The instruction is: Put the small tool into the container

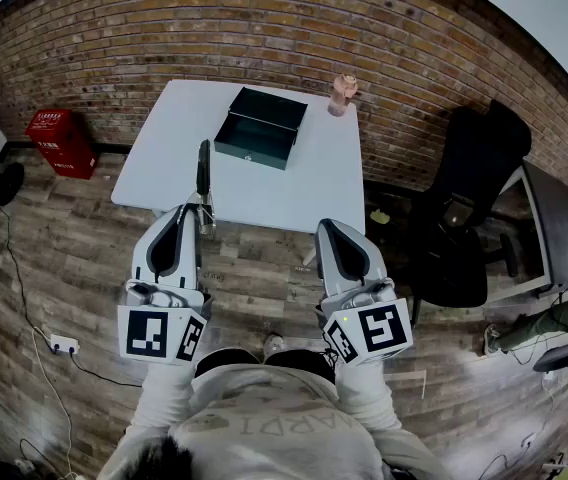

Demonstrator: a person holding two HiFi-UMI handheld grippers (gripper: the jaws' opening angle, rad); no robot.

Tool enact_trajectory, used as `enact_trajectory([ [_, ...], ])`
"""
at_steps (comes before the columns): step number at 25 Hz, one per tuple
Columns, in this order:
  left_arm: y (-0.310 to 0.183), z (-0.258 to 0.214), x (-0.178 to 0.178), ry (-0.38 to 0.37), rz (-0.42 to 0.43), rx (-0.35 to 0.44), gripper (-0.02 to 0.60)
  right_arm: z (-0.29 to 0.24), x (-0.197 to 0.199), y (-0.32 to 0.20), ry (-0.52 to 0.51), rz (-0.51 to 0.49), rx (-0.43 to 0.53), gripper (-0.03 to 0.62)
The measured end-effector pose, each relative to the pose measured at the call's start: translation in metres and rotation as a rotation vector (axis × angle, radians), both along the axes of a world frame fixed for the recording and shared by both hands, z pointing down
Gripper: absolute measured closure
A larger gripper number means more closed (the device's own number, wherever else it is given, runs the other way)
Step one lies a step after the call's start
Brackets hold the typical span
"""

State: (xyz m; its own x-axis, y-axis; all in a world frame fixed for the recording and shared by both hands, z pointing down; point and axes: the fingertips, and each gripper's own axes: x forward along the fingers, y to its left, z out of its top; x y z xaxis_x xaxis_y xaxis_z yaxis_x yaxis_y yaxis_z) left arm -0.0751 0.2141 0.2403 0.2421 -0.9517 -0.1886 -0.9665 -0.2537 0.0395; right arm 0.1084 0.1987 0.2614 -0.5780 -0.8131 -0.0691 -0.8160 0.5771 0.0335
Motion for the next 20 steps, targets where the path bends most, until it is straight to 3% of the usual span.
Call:
enact_trajectory([
  [20, -0.039, 0.007, 0.034, 0.009, -0.049, 0.011, 0.575, 0.007, 0.026, -0.050, -0.037, -0.079, 0.015, 0.583],
])
